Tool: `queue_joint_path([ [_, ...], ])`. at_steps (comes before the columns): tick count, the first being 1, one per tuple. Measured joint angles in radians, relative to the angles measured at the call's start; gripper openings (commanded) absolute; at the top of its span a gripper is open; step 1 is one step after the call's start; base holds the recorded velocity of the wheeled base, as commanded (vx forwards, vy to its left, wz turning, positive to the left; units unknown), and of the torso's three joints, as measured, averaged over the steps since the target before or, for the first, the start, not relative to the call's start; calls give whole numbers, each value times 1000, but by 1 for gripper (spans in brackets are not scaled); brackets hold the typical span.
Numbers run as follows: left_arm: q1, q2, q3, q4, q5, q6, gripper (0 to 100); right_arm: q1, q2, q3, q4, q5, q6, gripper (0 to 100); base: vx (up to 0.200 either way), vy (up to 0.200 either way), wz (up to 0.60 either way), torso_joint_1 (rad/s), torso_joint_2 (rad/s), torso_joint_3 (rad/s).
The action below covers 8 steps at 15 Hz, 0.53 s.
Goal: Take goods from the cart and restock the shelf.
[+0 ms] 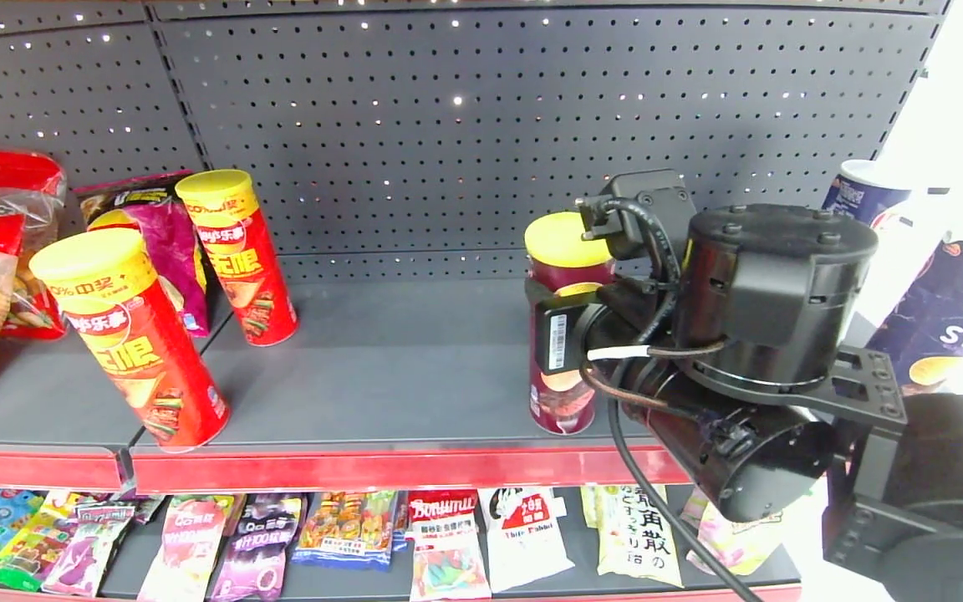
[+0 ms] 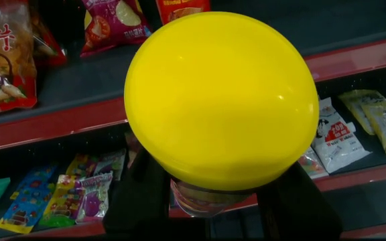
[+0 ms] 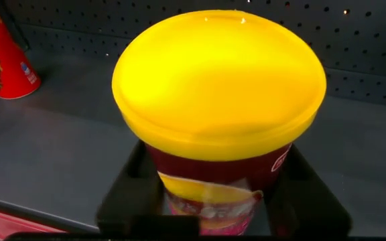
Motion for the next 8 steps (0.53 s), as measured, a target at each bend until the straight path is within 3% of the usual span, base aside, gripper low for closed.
queue_joint_path([
  [8,0,0,9,0,-1,0,0,10,-10,13,-4,-5,3,100,0,0,0,0,0,0],
])
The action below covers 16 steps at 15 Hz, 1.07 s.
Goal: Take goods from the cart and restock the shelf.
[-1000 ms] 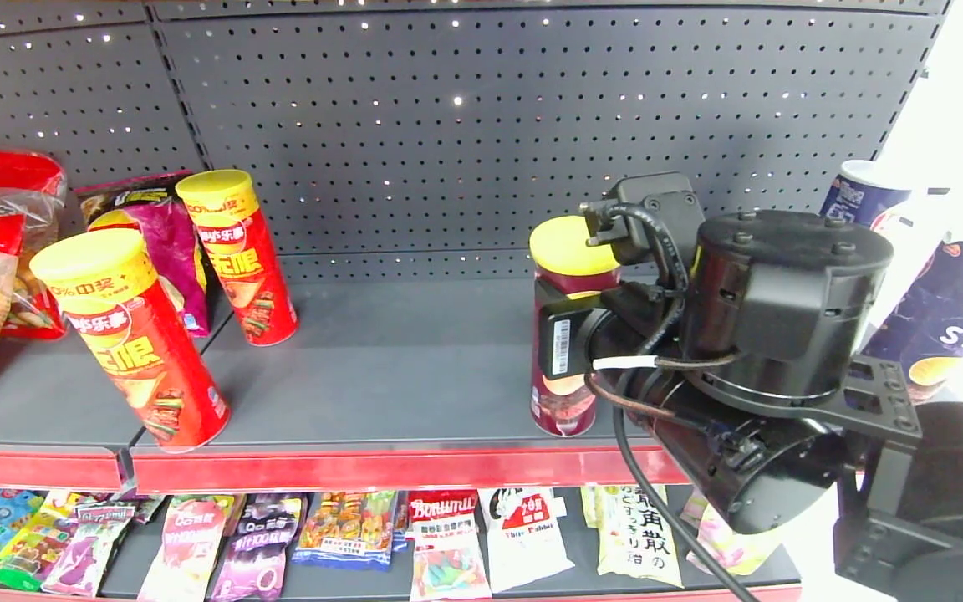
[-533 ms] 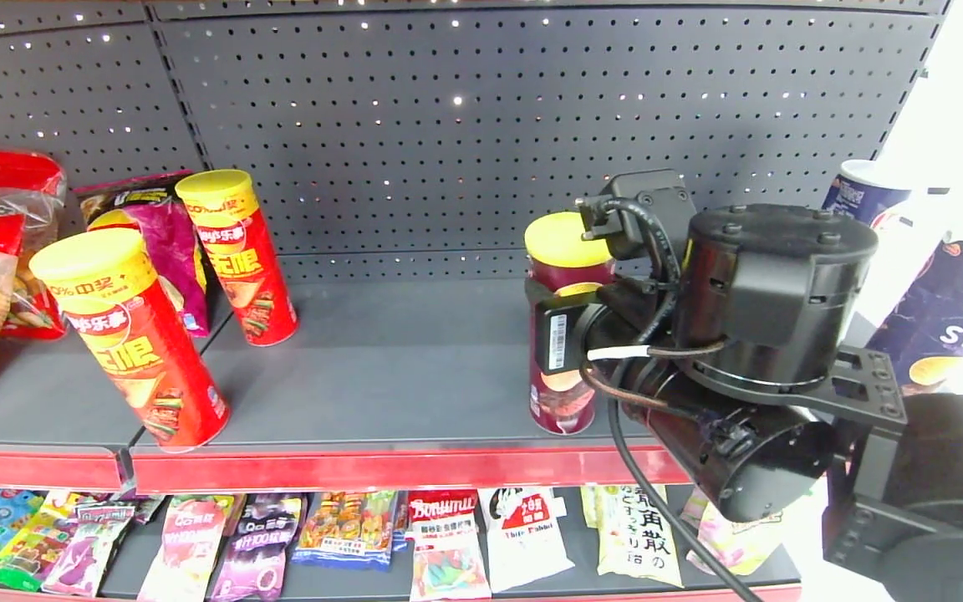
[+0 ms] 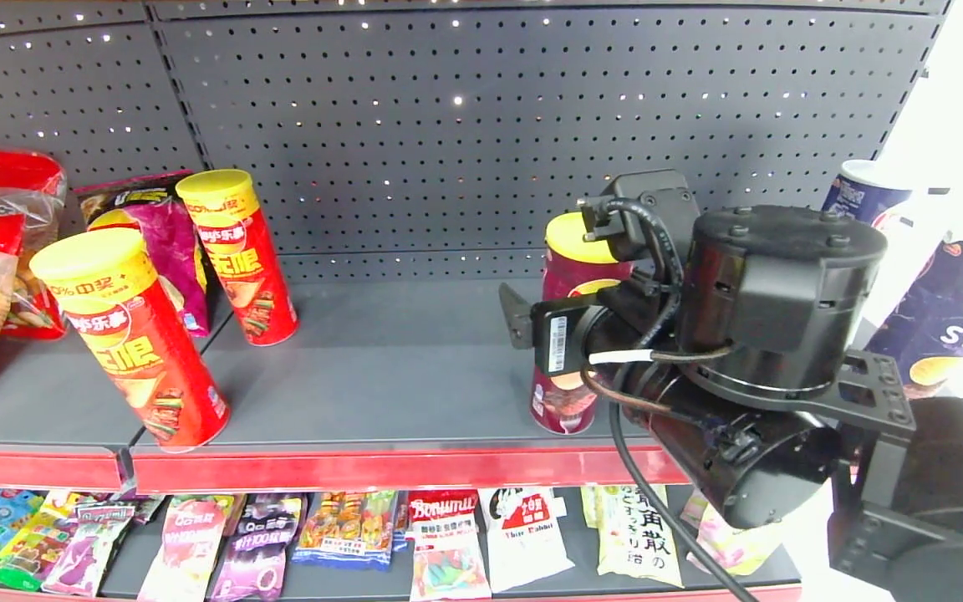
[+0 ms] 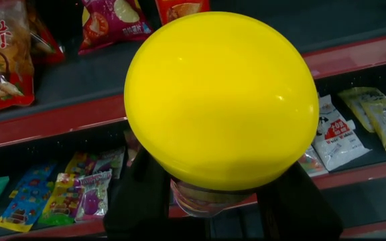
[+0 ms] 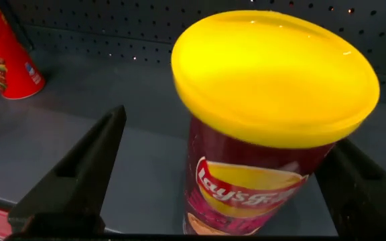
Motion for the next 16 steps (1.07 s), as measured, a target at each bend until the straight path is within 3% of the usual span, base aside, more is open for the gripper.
queue_joint_path([
  [7,0,0,30,0,-9,0,0,21,-109,146,0,-2,1,100,0,0,0,0,0,0],
  [14,0,0,47,3,-12,1,0,31,-373,423,3,9,-5,100,0,0,0,0,0,0],
  [16,0,0,50,1,-13,1,0,8,-462,504,4,56,-24,100,0,0,0,0,0,0],
])
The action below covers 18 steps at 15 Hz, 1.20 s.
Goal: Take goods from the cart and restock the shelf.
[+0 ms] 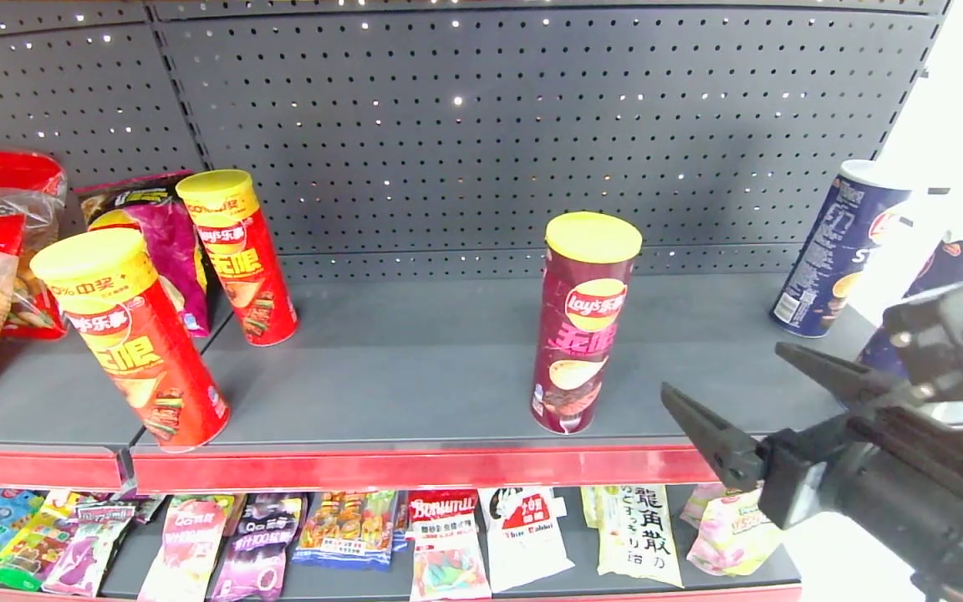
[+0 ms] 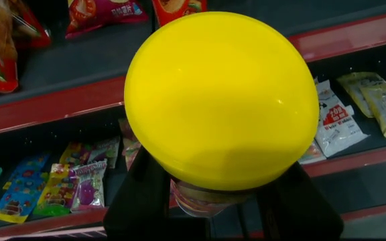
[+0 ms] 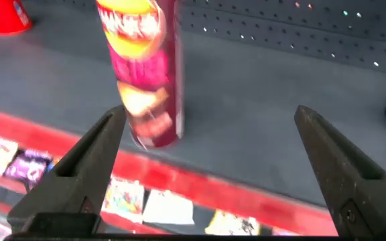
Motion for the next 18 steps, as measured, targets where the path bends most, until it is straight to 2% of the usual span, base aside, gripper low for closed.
queue_joint_path([
  [2,-1,0,0,-2,-10,-1,0,-78,-111,70,15,155,-55,100,0,0,0,0,0,0],
  [5,-1,4,-20,-3,-40,-2,0,-353,-289,126,163,423,-118,100,0,0,0,0,0,0],
  [7,-1,25,-69,-3,-53,-14,0,-533,-443,123,417,567,-133,100,0,0,0,0,0,0],
  [9,-4,64,-132,-2,-76,-29,0,-658,-649,73,794,653,-139,100,0,0,0,0,0,0],
  [11,-5,107,-193,-3,-133,-30,0,-729,-866,16,1069,651,-139,100,0,0,0,0,0,0],
  [12,-6,126,-214,-1,-145,-31,0,-751,-958,-6,1147,600,-128,100,0,0,0,0,0,0],
  [13,-6,140,-228,-2,-149,-31,0,-771,-1037,-22,1202,500,-100,100,0,0,0,0,0,0],
  [14,-6,150,-234,-2,-151,-31,0,-786,-1087,-31,1245,406,-73,100,0,0,0,0,0,0],
  [15,-6,156,-237,-2,-170,-32,0,-796,-1116,-35,1263,379,-58,100,0,0,0,0,0,0],
  [18,-6,163,-238,-7,-200,-69,0,-779,-1084,-82,1235,389,-51,100,0,0,0,0,0,0],
])
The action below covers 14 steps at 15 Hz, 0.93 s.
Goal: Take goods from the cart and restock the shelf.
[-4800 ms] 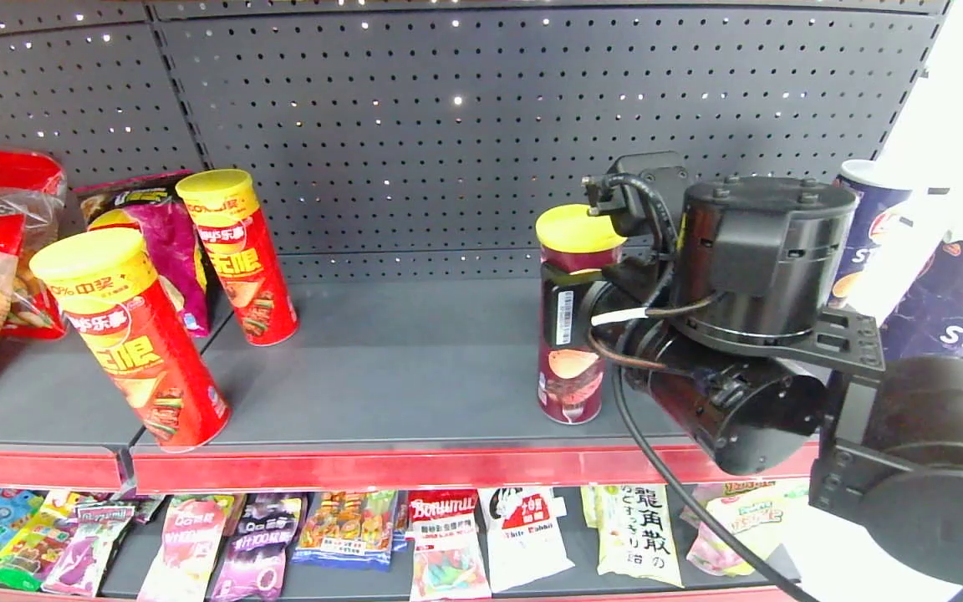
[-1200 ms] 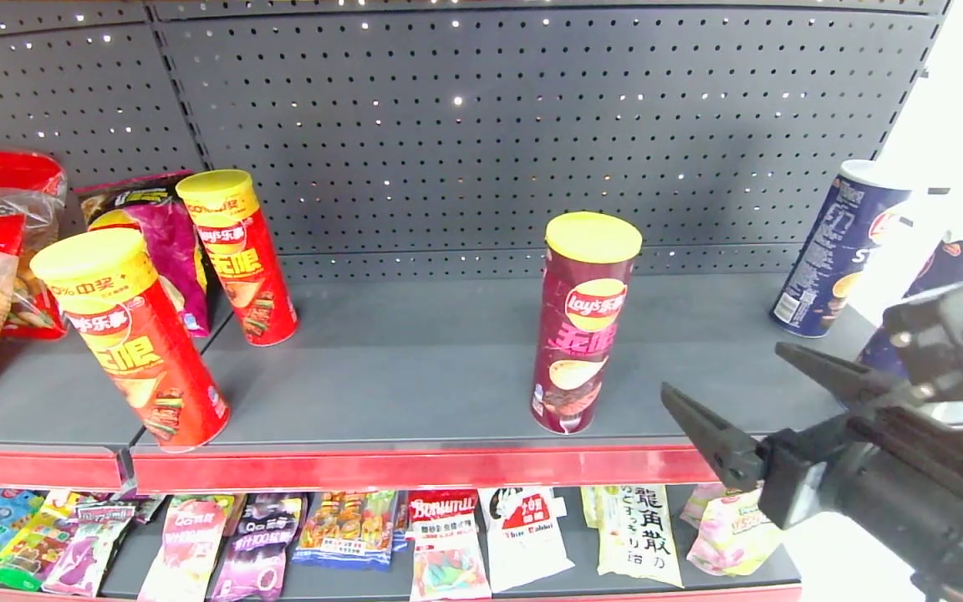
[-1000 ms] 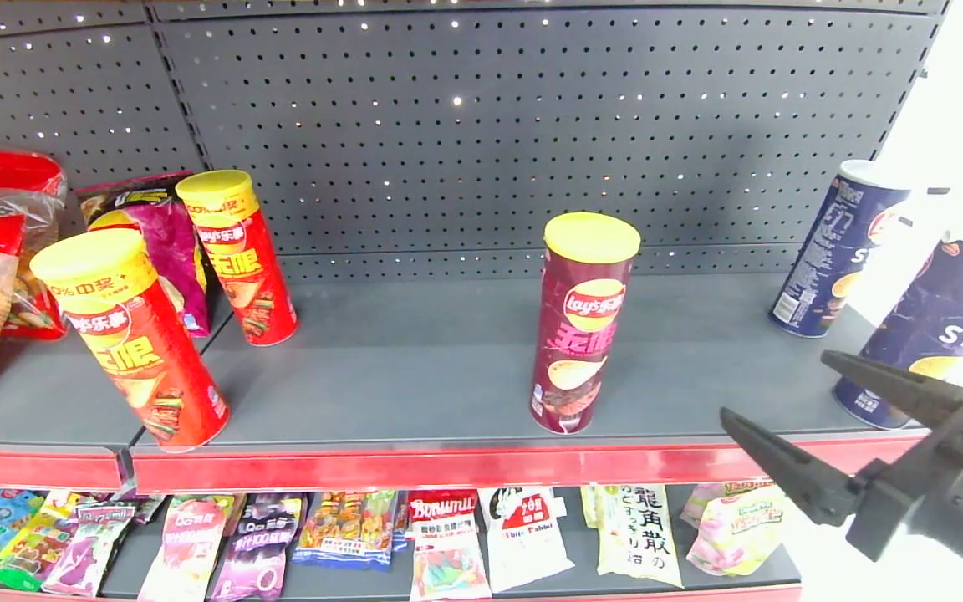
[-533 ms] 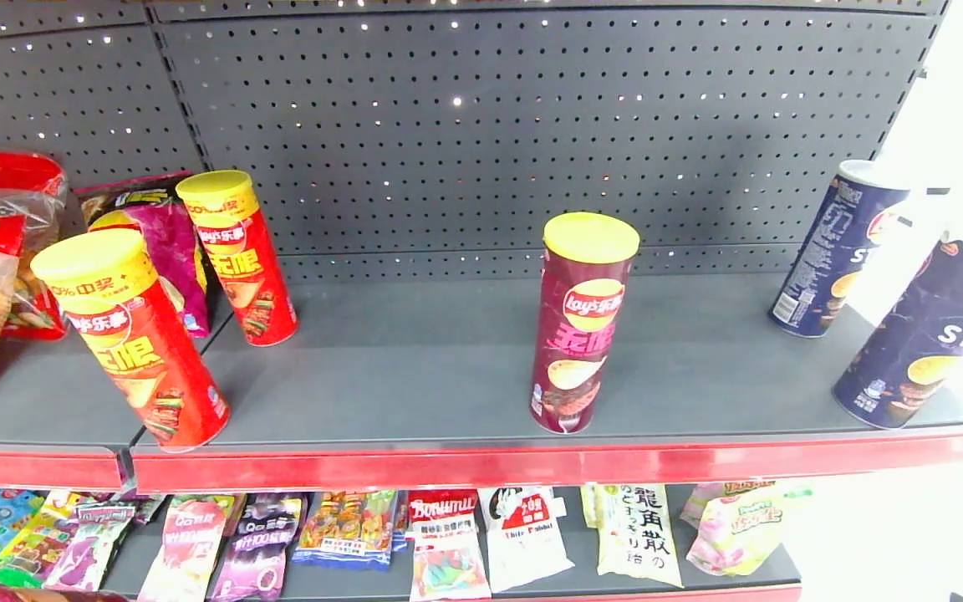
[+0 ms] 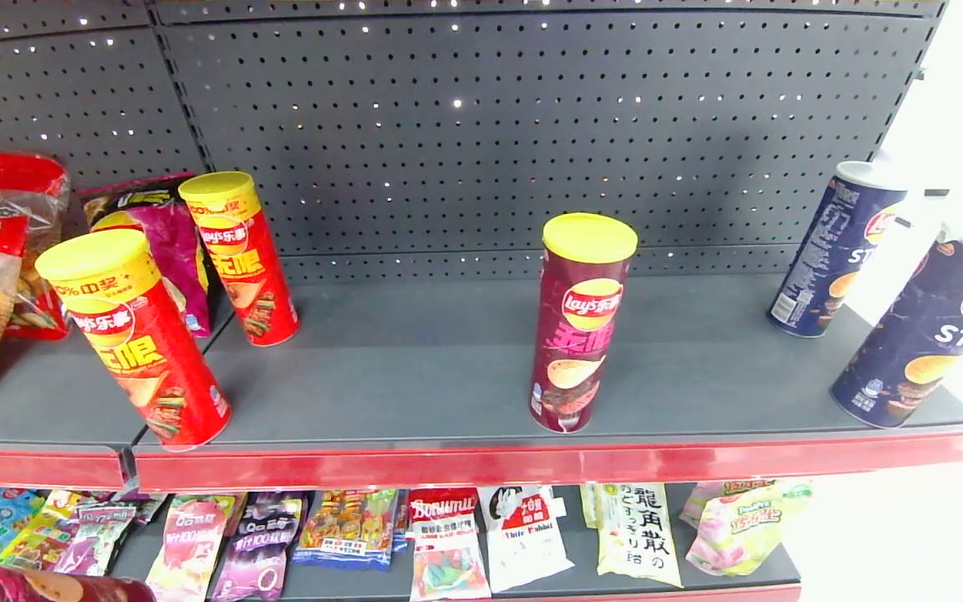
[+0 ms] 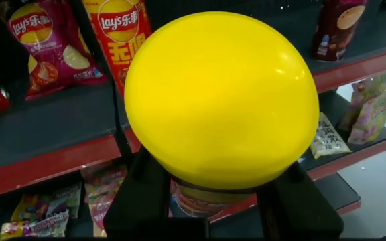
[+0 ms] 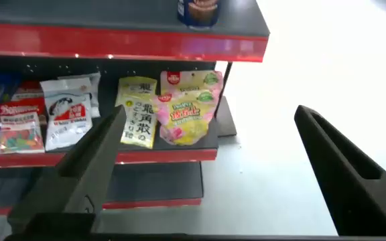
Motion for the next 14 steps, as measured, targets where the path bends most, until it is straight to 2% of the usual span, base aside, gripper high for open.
queue_joint_path([
  [2,0,1,0,0,0,-6,0,-14,90,-13,-33,-45,22,100,0,0,0,0,0,0],
  [4,0,4,-2,-21,3,-6,0,-134,153,18,-50,-106,35,100,0,0,0,0,0,0],
  [5,0,6,-4,-26,5,-6,0,-193,159,48,-55,-97,38,100,0,0,0,0,0,0],
  [6,0,6,-5,-25,5,-6,0,-227,142,87,-68,-66,38,100,0,0,0,0,0,0],
  [8,0,7,-6,-25,5,-6,0,-216,44,214,-169,39,25,100,0,0,0,0,0,0],
  [11,0,8,-3,-23,1,-5,0,-176,-75,434,-518,234,5,100,0,0,0,0,0,0],
  [14,0,7,5,-21,2,-6,0,-169,-123,492,-533,276,9,100,0,0,0,0,0,0],
])
